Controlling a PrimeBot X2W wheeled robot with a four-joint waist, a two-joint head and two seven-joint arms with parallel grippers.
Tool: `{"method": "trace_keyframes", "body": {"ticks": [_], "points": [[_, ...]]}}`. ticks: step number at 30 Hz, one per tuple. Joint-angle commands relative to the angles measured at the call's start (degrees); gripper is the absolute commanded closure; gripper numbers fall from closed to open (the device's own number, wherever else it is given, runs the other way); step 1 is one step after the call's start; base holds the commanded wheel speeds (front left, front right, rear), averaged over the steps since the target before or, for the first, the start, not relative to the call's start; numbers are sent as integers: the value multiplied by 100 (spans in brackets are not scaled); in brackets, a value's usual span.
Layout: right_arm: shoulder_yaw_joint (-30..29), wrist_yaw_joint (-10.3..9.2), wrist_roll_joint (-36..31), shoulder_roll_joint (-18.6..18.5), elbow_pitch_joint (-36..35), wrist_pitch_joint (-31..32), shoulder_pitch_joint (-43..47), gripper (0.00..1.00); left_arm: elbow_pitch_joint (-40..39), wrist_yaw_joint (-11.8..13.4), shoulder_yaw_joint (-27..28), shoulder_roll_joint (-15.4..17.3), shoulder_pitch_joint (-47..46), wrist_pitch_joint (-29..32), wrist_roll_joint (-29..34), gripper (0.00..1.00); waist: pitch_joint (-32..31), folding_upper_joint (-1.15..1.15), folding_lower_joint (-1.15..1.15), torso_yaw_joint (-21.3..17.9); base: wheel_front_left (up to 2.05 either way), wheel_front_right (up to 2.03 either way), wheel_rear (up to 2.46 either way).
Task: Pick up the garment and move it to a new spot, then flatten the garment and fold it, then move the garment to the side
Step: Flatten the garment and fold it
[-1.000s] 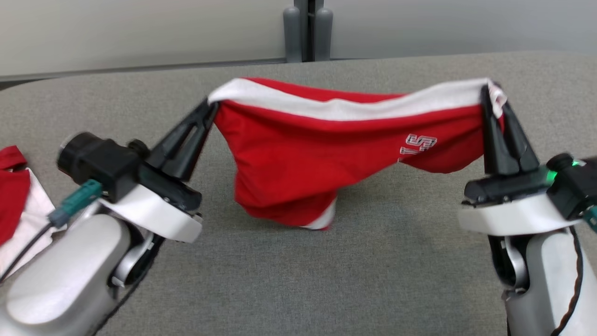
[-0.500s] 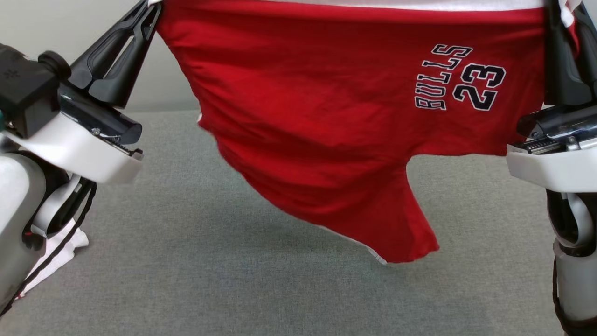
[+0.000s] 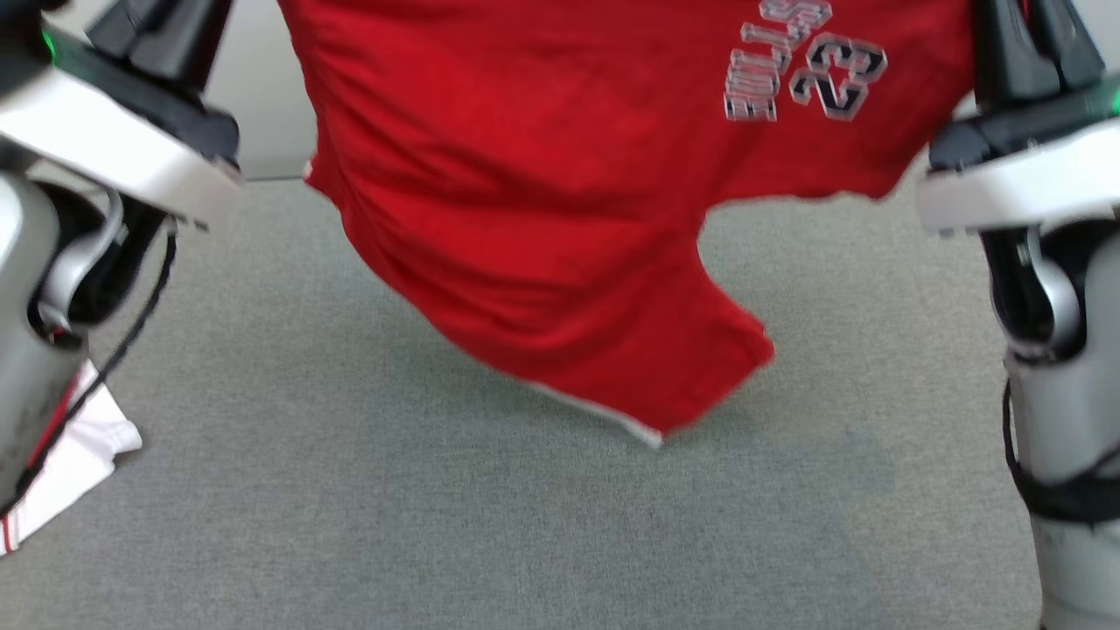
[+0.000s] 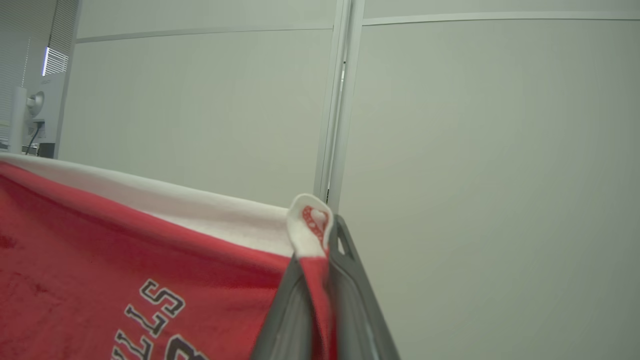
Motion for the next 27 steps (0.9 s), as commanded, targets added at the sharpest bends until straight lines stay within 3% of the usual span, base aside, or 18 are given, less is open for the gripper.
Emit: {"method": "trace_keyframes", "body": {"ticks": [1, 8, 9, 14, 20, 27], "points": [[21, -13, 15, 23, 306, -99, -356, 100, 323, -98, 93, -84, -265, -76, -98, 100, 286, 0, 0, -26, 0, 0, 0], [204, -13, -22, 376, 2207, -755, -2188, 100, 2096, -504, 302, -664, -1455, -633, -118, 100, 833, 0, 0, -87, 0, 0, 0], [289, -14, -16, 461, 2772, -1019, -2656, 100, 2591, -570, 328, -808, -1716, -731, -131, 100, 943, 0, 0, -115, 0, 0, 0], [537, -14, -2, 547, 4340, -1504, -3383, 100, 3840, -691, 326, -1174, -2000, -900, -207, 100, 1128, 0, 0, -152, 0, 0, 0], [1474, -15, 1038, 557, 5479, -1750, -3349, 100, 4990, -764, 222, -1640, -1594, -971, -475, 100, 1314, 0, 0, -151, 0, 0, 0], [2401, -13, 2112, 575, 5805, -1967, -2391, 100, 5048, -777, 205, -1953, -555, -995, -716, 100, 1404, 0, 0, -134, 0, 0, 0]]}}
